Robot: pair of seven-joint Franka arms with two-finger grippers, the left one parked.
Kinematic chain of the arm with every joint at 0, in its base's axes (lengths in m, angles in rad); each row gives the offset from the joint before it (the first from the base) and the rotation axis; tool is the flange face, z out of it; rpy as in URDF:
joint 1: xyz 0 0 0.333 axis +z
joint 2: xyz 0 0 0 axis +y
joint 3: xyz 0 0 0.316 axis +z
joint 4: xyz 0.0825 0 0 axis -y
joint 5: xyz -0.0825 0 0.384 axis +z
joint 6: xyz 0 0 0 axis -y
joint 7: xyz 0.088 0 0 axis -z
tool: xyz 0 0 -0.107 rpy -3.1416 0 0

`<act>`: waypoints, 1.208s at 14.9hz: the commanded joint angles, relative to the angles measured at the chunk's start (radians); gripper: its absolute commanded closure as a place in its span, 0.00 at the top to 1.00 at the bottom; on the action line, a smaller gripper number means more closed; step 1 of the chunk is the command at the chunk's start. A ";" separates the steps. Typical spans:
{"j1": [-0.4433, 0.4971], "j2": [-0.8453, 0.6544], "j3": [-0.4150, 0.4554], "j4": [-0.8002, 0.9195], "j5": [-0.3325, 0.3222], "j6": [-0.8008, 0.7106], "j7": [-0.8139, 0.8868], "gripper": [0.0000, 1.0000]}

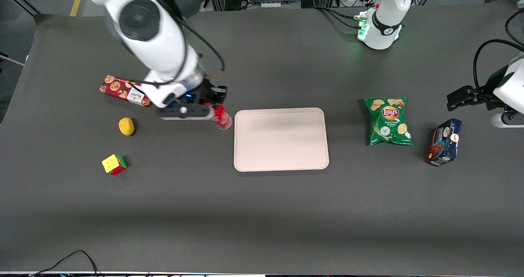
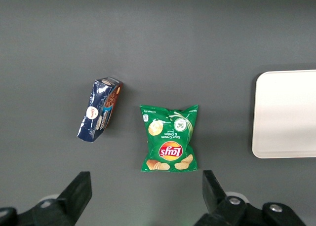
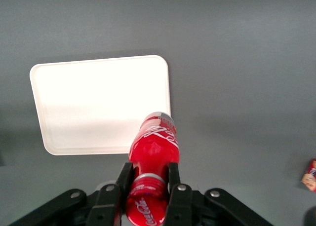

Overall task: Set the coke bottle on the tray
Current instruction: 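Lift the held bottle and carry it toward the white tray, then lower the bottle onto the tray and open the right gripper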

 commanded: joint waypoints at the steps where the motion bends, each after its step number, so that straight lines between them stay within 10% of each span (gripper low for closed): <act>1: 0.080 0.172 -0.012 0.170 -0.069 0.022 0.068 0.00; 18: 0.120 0.334 -0.012 -0.011 -0.172 0.308 0.169 0.00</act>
